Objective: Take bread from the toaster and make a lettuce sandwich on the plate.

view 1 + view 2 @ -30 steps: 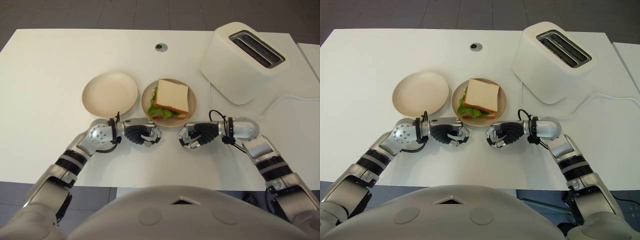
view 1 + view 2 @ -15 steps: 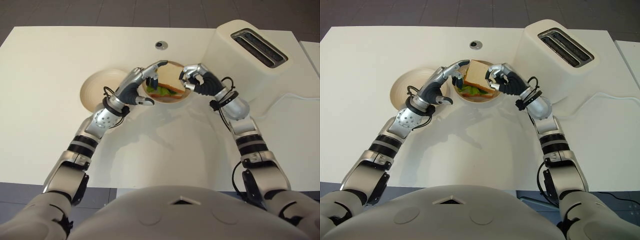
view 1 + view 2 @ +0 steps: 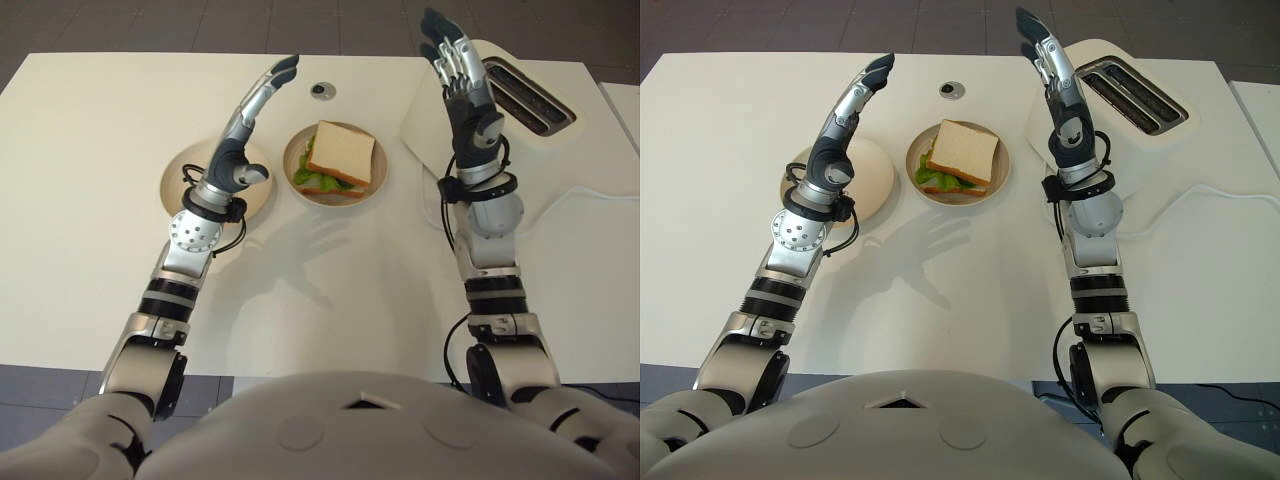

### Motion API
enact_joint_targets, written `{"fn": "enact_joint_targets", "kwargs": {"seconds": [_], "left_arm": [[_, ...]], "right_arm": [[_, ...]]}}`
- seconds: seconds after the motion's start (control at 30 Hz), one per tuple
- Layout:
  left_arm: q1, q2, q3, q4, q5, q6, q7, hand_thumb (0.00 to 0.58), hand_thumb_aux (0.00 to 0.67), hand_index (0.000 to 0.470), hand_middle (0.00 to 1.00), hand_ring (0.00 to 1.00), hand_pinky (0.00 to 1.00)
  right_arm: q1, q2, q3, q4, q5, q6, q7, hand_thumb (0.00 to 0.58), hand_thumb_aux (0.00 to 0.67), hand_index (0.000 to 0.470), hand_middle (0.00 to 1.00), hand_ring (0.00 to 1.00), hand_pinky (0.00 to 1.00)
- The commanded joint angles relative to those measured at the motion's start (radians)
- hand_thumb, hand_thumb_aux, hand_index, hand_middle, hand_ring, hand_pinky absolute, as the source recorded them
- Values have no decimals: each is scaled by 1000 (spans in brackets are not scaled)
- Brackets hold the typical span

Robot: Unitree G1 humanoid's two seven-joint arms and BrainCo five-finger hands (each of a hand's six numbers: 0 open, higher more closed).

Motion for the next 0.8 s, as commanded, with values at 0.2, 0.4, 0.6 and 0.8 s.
{"fn": "enact_joint_targets", "kwargs": {"seconds": [0.2,0.4,0.6,0.8], "left_arm": [[-14,-19,26,46,58,-16,-9,0,0,0,0,0,0],[-14,-35,29,47,74,-19,-10,0,0,0,0,0,0],[-6,-52,18,23,94,-21,-16,0,0,0,0,0,0],[1,-56,26,-3,59,-14,-30,0,0,0,0,0,0]], "right_arm": [[16,-4,17,10,-24,8,37,0,0,0,0,0,0],[8,-3,14,20,-34,12,43,0,0,0,0,0,0],[5,-1,18,32,-40,13,48,0,0,0,0,0,0],[3,6,27,35,-46,11,51,0,0,0,0,0,0]]}}
